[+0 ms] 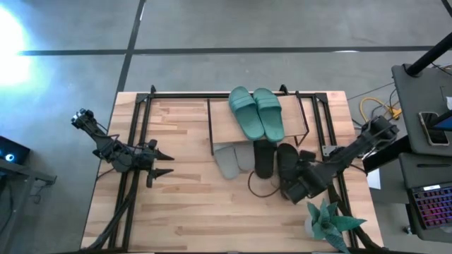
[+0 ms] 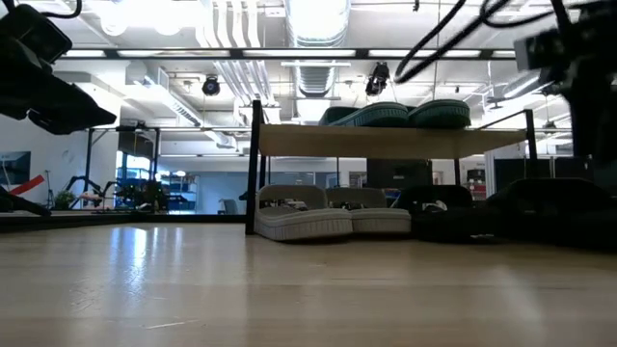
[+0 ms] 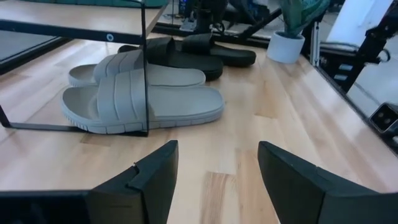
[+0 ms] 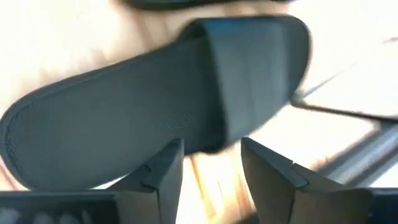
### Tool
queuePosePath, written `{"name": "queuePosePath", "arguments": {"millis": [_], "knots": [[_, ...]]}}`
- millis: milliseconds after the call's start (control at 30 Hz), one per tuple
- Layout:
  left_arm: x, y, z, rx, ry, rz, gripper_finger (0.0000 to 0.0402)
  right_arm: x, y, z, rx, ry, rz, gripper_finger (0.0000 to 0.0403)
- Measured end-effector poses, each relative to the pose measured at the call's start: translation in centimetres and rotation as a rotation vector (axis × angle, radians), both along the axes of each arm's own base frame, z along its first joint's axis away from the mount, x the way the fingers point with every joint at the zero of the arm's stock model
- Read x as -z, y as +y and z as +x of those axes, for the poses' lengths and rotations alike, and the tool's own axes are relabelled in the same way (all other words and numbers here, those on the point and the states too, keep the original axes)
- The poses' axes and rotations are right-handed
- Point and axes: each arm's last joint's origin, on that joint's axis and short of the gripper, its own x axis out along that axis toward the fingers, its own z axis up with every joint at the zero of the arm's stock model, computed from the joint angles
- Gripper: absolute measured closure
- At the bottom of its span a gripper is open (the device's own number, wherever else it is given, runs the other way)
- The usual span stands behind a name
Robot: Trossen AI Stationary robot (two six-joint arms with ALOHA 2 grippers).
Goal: Pick and place slides into the shelf
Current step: Put the black slide under the shelf
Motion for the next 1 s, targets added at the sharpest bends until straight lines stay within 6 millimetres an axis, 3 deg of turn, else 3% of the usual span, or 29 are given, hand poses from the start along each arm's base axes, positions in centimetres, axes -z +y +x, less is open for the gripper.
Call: {"name": "queuePosePath", "arguments": {"millis": [100,200,367,500,700,1000], "knots": [[0.0,0.0,0.0,0.005,-0.003,0.012,0.0194,-1.7,-0.3,-0.6,0.145,-0.016,0.071,0.0275],[-0.2,-0.1,0.1,0.005,-0.016,0.001,0.0194,-2.4,-0.6,-1.2,0.357,0.029,0.285,0.031],[-0.3,-0.1,0.1,0.005,-0.03,-0.011,0.0194,-2.2,0.2,-0.8,0.656,-0.043,0.581,0.0383],[-0.4,-0.1,0.2,0.005,-0.033,-0.015,0.0194,-1.7,1.2,0.6,0.782,-0.133,0.739,0.0391],[-0.4,-0.1,0.2,0.005,-0.039,-0.019,0.0194,-0.1,2.9,1.8,0.901,-0.134,0.762,0.0394],[-0.3,-0.2,0.2,0.007,-0.031,-0.013,0.0194,2.5,5.7,1.2,1.072,-0.132,0.647,0.0394]]}}
